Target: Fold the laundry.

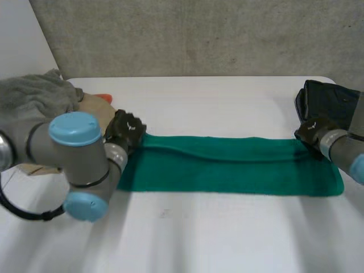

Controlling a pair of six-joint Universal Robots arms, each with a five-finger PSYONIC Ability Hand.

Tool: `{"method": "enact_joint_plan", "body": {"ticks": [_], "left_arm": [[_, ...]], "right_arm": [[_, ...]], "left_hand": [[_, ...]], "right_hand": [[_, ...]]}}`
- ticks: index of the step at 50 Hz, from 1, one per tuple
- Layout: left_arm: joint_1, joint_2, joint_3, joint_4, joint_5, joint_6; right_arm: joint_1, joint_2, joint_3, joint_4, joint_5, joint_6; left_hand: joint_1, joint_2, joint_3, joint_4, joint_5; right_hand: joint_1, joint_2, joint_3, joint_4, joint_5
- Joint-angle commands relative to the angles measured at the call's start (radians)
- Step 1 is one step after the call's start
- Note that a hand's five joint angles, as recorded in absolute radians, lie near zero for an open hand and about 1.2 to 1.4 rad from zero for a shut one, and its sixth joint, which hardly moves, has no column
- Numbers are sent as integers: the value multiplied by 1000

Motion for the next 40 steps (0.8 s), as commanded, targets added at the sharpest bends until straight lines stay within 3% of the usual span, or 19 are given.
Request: {"method": "enact_joint_plan", "body": {"ticks": [1, 5, 6, 7, 9, 11, 17, 22, 30, 40], "left_arm": [[-2, -159, 187, 89, -25, 11], [-6, -214, 255, 98, -33, 11], [-9, -219, 258, 98, -30, 11], [-23, -220, 259, 103, -30, 11], [-39, -219, 259, 112, -30, 12], [-60, -202, 252, 134, -33, 14], [-75, -93, 164, 170, -35, 18], [-75, 31, 42, 174, -38, 14], [-65, 169, -151, 174, -29, 3], [-16, 153, -175, 197, -19, -22]], "right_arm": [[2, 136, -130, -95, 4, -6], [22, 197, -210, -112, 10, -1], [28, 205, -222, -112, 13, 3], [41, 209, -234, -112, 21, 24], [48, 200, -236, -112, 26, 57], [59, 159, -225, -110, 20, 133], [48, -42, -125, -113, -28, 301], [23, -211, 22, -103, -150, 382], [-141, -317, 307, -70, -244, 373], [-246, -315, 522, -201, -341, 289]], "left_hand": [[244, 196, 201, 193, 247], [244, 196, 201, 193, 247], [-34, -83, -78, -86, -31], [-978, -1026, -1021, -1029, -975], [-796, -844, -839, -847, -793], [-978, -1026, -1021, -1029, -975], [-978, -1026, -1021, -1029, -975], [-978, -1026, -1021, -1029, -975], [-978, -1026, -1021, -1029, -975], [-978, -1026, -1021, -1029, -975]], "right_hand": [[409, 219, 211, 208, 226], [409, 219, 211, 208, 226], [99, -91, -99, -102, -84], [-813, -1002, -1011, -1014, -996], [-813, -1002, -1011, -1014, -996], [-813, -1002, -1011, -1014, -996], [-813, -1002, -1011, -1014, -996], [-813, -1002, -1011, -1014, -996], [-813, -1002, -1011, -1014, -996], [-688, -878, -886, -889, -871]]}}
